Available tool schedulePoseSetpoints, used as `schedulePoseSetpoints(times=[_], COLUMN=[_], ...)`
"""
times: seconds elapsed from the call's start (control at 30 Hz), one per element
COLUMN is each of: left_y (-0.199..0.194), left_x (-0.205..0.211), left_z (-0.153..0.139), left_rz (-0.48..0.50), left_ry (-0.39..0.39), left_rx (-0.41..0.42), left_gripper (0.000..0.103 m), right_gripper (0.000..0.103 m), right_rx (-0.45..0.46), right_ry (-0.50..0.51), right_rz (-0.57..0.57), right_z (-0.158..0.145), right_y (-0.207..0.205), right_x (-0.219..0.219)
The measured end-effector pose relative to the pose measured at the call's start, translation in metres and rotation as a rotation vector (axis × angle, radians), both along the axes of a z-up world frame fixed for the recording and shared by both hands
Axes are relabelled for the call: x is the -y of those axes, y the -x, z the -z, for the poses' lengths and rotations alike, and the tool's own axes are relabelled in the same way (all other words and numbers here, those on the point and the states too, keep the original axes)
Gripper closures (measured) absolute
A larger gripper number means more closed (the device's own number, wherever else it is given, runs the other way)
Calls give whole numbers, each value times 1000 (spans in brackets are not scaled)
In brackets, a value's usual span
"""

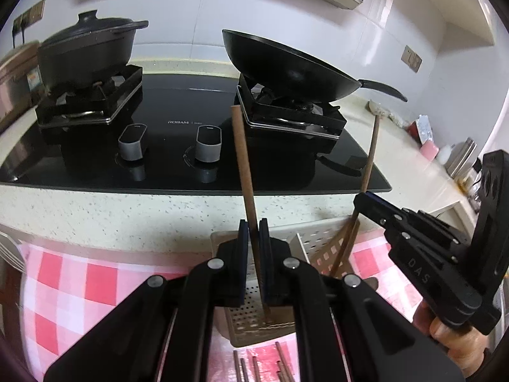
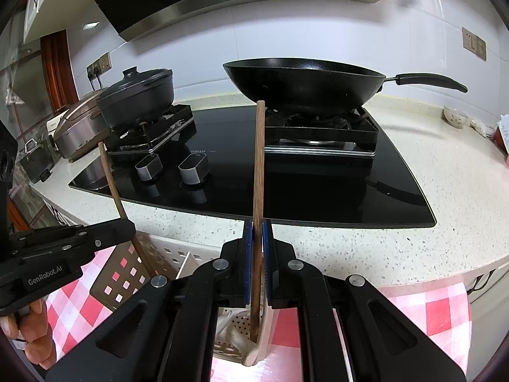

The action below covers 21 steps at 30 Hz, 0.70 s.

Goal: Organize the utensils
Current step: 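Lower both chopsticks into the white caddy and open both grippers, then move both open grippers back down to the chopsticks on the cloth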

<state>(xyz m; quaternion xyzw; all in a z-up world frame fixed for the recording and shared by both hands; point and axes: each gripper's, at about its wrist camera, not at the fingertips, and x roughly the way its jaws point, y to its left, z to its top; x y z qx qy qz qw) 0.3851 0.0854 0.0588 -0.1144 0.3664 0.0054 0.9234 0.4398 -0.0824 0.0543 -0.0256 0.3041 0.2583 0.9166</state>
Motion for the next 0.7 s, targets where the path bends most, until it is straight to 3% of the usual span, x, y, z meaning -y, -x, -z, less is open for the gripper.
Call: schedulePoseSetpoints(times=[0.13,0.2,0.27,0.4,0.47,0.53,0.7], left_y=[-2,-3,-3,-2,-1,2,13], left_x=[1,0,-2,-5,-8,-10,-18], left_z=[0,0,-2,-2,-2,-3,-7], left_rz=[-7,-4,-12,-17,-22,-26,-37], left_ry=[-44,-48,-54,-46,-38,-28,-5], left_rx=[5,4,13,14,14,17,27], left_gripper=[93,87,74,71,64,60,53], right_gripper=[95,94,94,93,82,55,49], right_rx=[-2,-7,-14,-16,-15,-1,18], right_ry=[5,10,13,17,17,15,12], right_rz=[1,1,4,6,8,16,27], right_z=[-1,-1,0,0,-1,-4,-13], right_y=[0,-1,-2,-3,-2,0,5], right_x=[0,-1,-1,-1,0,3,12])
